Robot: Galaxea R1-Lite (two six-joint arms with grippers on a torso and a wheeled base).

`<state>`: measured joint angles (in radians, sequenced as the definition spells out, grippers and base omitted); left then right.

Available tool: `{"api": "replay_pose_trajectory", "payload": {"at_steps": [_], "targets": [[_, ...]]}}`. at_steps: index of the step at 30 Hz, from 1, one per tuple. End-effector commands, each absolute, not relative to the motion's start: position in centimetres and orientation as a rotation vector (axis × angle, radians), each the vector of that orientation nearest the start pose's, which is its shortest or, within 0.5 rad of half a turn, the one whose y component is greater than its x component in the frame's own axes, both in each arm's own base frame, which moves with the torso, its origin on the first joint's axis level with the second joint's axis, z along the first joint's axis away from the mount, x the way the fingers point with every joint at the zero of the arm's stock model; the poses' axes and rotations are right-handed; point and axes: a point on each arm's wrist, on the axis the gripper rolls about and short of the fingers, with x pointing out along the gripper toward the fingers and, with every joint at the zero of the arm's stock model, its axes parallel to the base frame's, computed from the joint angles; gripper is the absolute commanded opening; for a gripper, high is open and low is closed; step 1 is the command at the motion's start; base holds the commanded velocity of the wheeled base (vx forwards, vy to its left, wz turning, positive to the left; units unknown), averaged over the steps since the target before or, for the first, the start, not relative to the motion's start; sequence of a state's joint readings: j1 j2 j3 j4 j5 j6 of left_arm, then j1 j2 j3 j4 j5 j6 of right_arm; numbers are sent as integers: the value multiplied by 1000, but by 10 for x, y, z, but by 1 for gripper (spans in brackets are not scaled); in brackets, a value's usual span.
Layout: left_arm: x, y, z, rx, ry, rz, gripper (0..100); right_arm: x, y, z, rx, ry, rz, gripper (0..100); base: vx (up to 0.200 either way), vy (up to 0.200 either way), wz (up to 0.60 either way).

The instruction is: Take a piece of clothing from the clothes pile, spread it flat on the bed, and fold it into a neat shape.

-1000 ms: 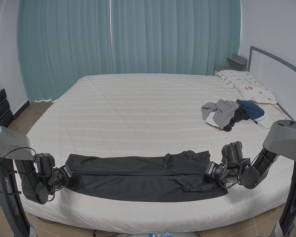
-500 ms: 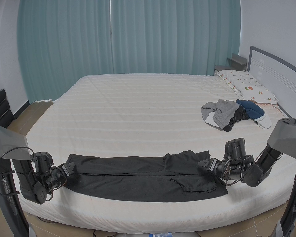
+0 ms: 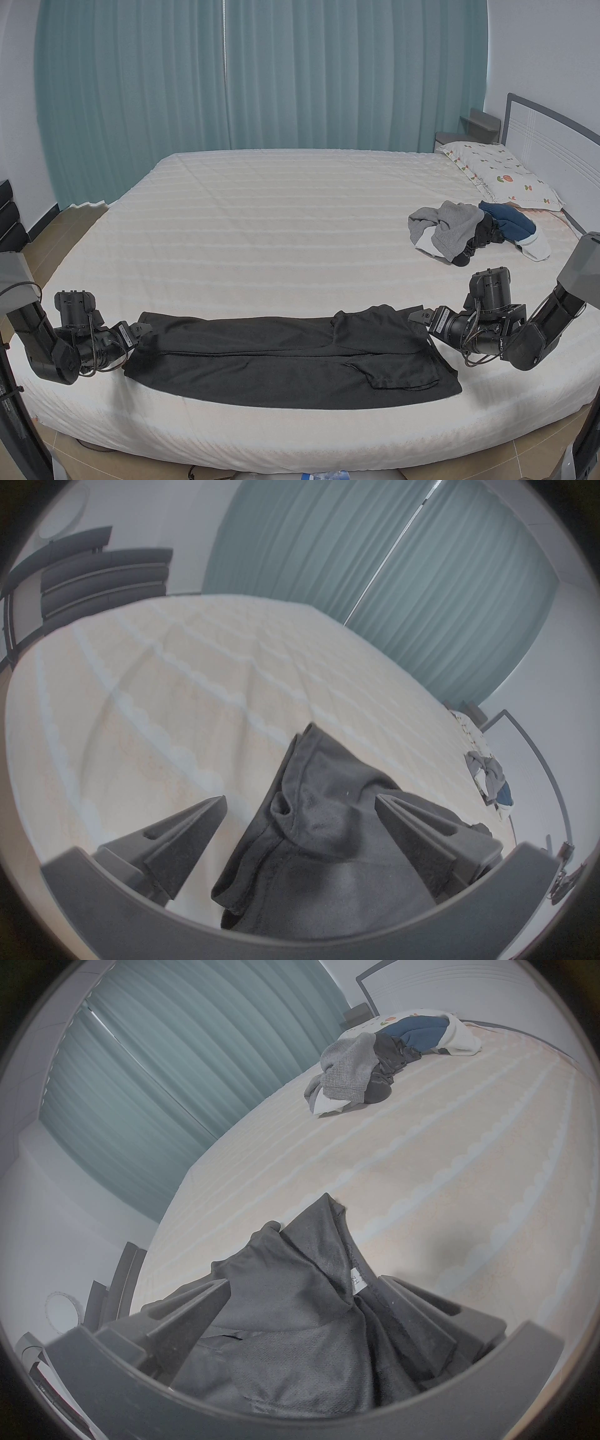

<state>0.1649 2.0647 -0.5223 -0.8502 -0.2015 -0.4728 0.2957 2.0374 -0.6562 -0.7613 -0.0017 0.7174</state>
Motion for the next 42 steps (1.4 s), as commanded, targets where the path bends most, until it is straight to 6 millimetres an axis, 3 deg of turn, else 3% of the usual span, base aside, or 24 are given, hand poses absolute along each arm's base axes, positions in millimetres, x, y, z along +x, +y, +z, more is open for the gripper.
{"api": "replay_pose_trajectory", "payload": {"at_steps": [1, 6, 12, 31, 32, 38, 42], "targets": [[327, 59, 52, -561, 654, 64, 100, 311, 96, 52, 604, 684, 64, 100, 0, 0, 0], [333, 58, 31, -462, 740, 29, 100, 311, 97, 52, 605, 683, 65, 100, 0, 0, 0], [325, 55, 11, -393, 810, -11, 100, 312, 98, 52, 604, 684, 68, 100, 0, 0, 0], [332, 43, 1, -354, 796, -52, 100, 311, 99, 49, 606, 702, 86, 100, 0, 0, 0], [332, 43, 1, -351, 793, -47, 0, 311, 99, 49, 606, 702, 86, 100, 0, 0, 0], [331, 43, 3, -345, 792, -42, 0, 311, 100, 49, 605, 704, 87, 100, 0, 0, 0], [330, 43, 16, -346, 757, -40, 0, 311, 100, 49, 606, 703, 88, 100, 0, 0, 0]]}}
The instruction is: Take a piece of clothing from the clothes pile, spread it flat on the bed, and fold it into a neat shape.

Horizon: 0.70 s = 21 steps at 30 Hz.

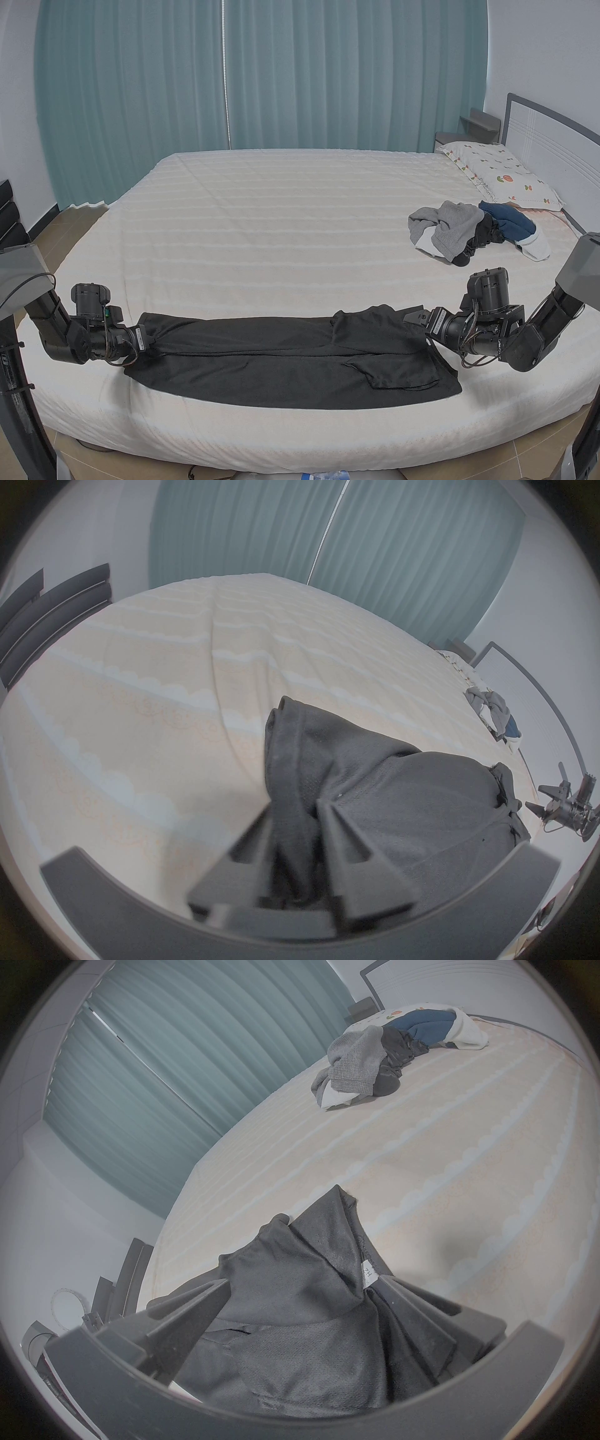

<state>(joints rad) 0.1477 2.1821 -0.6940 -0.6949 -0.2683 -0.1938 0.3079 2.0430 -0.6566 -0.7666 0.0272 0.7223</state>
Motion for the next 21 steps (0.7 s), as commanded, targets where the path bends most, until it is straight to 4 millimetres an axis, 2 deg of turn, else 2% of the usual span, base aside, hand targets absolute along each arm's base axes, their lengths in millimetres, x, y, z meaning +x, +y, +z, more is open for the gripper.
{"api": "replay_pose_trajectory", "payload": {"at_steps": [1, 2, 12, 18, 21], "targets": [[330, 43, 16, -346, 757, -40, 0, 311, 100, 49, 606, 703, 88, 100, 0, 0, 0], [328, 43, 23, -343, 742, -43, 0, 311, 100, 50, 606, 701, 88, 100, 0, 0, 0], [327, 43, 27, -342, 730, -44, 0, 311, 100, 50, 608, 700, 88, 100, 0, 0, 0], [327, 42, 27, -339, 727, -45, 0, 311, 100, 50, 606, 700, 89, 100, -200, 0, 0], [328, 43, 27, -338, 723, -46, 0, 311, 99, 50, 608, 701, 86, 100, 0, 0, 0]]}}
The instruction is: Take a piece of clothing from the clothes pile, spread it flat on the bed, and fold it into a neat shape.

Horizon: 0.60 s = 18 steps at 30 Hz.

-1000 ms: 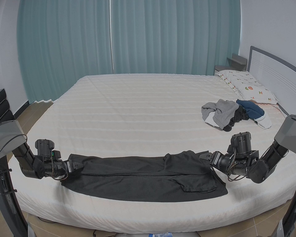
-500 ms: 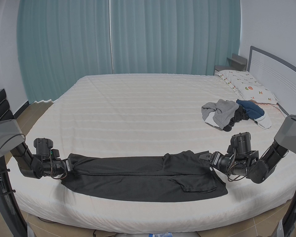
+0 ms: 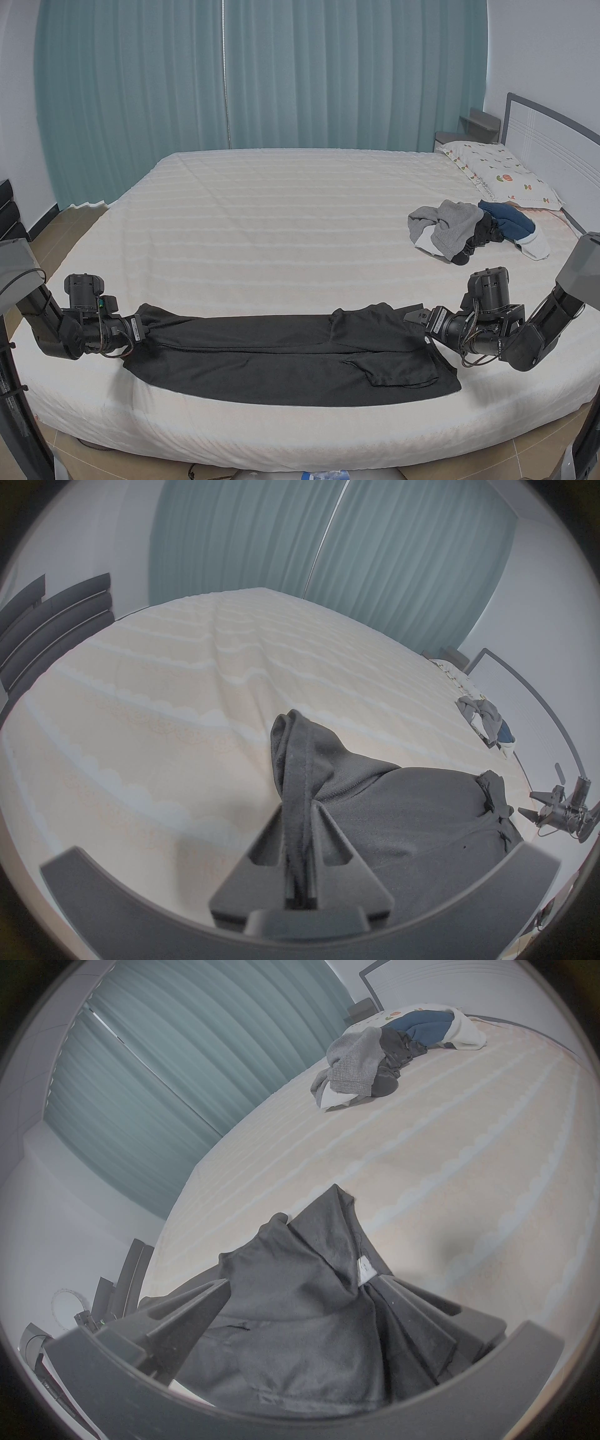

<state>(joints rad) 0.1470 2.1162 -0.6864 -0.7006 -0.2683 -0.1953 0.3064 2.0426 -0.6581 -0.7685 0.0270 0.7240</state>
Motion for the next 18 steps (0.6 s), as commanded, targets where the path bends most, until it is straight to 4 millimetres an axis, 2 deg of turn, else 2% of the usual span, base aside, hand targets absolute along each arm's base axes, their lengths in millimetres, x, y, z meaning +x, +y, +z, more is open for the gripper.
{"api": "replay_pose_trajectory", "payload": {"at_steps": [1, 13, 14, 18], "targets": [[328, 43, 27, -338, 723, -46, 0, 312, 99, 50, 608, 699, 87, 100, 0, 0, 0], [330, 42, 25, -340, 701, -47, 0, 311, 99, 50, 606, 701, 87, 100, 0, 0, 0], [330, 42, 25, -342, 701, -46, 100, 311, 99, 50, 606, 701, 87, 100, 0, 0, 0], [331, 42, 24, -343, 702, -48, 100, 311, 99, 50, 606, 701, 87, 100, 0, 0, 0]]}}
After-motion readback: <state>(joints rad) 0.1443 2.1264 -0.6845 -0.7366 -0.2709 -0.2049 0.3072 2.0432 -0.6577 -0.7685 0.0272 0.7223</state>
